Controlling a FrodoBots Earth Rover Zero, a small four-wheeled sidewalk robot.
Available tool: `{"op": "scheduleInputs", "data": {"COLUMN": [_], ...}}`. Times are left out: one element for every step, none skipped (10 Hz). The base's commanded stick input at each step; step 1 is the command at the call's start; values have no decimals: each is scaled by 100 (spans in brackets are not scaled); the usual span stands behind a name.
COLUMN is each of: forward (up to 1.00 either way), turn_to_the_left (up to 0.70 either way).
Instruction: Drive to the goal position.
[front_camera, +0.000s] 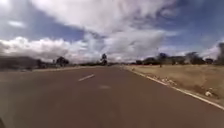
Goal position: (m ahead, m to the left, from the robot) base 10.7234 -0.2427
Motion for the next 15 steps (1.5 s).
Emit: {"op": "scheduleInputs", "data": {"forward": [70,70,70,70,70,70,70,70,70,70,70,70,70,70,70], "turn_to_the_left": [-34,-35,-35,-35,-35,-35,-35,0,0,0,0,0,0,0,0]}}
